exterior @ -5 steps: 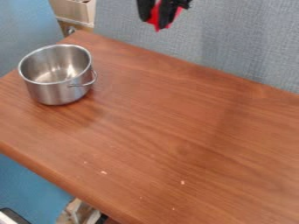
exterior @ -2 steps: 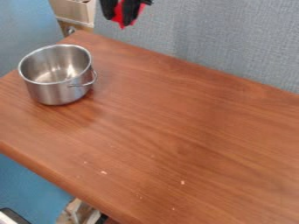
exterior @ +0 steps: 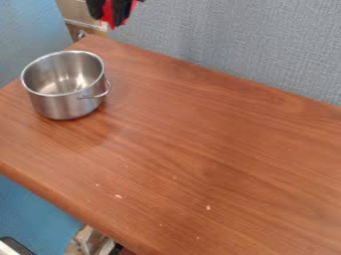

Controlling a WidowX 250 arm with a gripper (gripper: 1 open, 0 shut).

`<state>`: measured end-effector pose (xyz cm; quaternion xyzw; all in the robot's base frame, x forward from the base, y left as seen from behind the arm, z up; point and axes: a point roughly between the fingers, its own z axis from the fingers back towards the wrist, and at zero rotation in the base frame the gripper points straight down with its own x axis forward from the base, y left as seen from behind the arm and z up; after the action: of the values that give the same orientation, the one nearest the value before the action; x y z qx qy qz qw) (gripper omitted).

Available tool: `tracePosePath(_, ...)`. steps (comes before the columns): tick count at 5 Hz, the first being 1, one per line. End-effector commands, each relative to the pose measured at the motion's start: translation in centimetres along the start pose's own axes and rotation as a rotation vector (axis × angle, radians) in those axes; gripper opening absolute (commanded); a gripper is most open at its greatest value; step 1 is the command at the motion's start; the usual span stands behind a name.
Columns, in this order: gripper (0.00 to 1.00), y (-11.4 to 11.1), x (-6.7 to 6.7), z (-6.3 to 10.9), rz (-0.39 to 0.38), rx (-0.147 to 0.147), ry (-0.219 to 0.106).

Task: Put the red object in the metal pot

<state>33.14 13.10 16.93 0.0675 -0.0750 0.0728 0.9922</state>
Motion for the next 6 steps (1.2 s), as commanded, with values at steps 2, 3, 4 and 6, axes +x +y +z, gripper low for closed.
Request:
tracePosePath(2, 0.0, 3.8, -0.9, 1.3, 0.099, 0.058, -0.069)
tracePosePath(3, 0.0, 4.9, -1.0, 0.5, 0.129, 0.073, -0.06)
tracePosePath(4, 0.0, 6.4, -1.8, -0.9, 0.162, 0.096, -0.049)
tracePosePath(6, 0.0, 8.7, -2.8, -2.9, 0.223, 0.128, -0.027)
